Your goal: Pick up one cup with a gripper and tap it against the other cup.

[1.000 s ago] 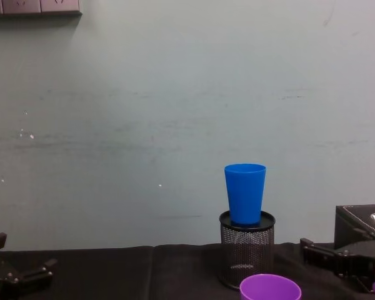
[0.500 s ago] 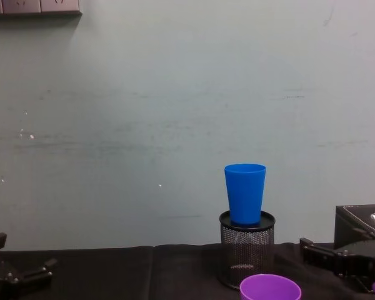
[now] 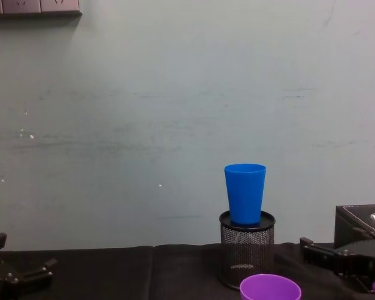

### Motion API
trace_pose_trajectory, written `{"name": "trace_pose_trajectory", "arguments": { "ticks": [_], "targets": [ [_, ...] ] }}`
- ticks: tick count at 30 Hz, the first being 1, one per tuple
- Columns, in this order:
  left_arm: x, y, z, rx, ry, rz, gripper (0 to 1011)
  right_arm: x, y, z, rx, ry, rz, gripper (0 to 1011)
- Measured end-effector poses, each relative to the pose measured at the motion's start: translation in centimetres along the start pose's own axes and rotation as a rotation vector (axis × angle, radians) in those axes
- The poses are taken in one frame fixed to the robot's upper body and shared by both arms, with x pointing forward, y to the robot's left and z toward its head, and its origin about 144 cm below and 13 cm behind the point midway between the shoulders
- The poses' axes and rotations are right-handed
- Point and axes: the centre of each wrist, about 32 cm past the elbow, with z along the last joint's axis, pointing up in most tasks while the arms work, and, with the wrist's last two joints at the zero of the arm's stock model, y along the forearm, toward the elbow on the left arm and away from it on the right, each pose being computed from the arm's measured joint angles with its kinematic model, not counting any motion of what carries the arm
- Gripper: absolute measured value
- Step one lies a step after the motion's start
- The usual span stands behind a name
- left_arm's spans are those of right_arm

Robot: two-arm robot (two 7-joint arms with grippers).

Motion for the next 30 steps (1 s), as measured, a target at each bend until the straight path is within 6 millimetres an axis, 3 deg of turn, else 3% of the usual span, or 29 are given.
{"name": "trace_pose_trajectory", "arguments": {
  "ticks": [30],
  "targets": [
    [0.0, 0.0, 0.0, 0.0, 0.0, 0.0, 1000, 0.0, 0.0, 0.0, 0.0, 0.0, 0.0, 1003]
  ]
}}
